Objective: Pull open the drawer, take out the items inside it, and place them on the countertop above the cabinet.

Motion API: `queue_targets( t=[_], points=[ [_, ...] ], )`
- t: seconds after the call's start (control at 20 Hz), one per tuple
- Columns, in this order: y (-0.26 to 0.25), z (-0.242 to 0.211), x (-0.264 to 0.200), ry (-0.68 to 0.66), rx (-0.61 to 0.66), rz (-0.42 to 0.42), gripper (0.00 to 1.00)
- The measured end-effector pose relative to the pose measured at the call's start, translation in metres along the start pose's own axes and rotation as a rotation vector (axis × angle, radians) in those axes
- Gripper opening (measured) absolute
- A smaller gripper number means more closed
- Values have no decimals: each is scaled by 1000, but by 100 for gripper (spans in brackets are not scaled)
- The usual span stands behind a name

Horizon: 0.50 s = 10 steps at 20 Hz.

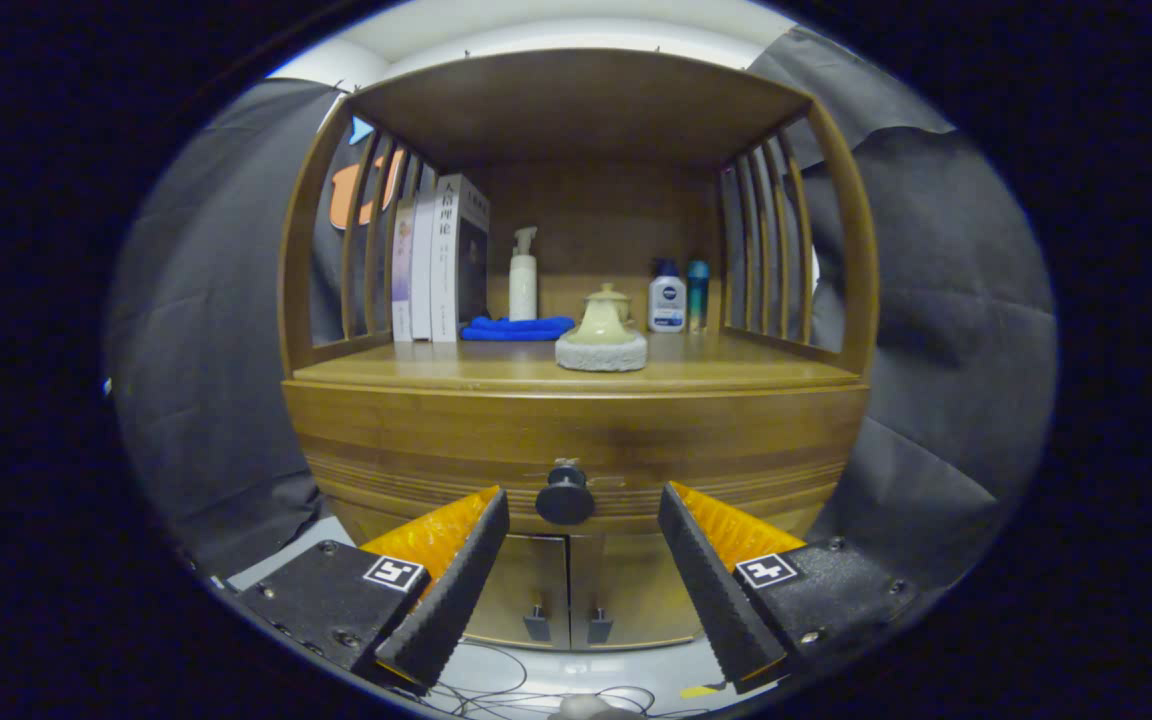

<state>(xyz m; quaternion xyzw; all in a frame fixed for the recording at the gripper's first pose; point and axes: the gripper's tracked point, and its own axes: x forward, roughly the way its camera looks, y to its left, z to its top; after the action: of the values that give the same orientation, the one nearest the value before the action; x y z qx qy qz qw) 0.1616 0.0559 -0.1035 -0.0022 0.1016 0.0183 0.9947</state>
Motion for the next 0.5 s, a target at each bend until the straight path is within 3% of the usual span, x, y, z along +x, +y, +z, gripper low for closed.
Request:
queue_targets(
  t=[0.5],
  points=[
    [-37,55,-164,-160,2,-39,98]
  ],
)
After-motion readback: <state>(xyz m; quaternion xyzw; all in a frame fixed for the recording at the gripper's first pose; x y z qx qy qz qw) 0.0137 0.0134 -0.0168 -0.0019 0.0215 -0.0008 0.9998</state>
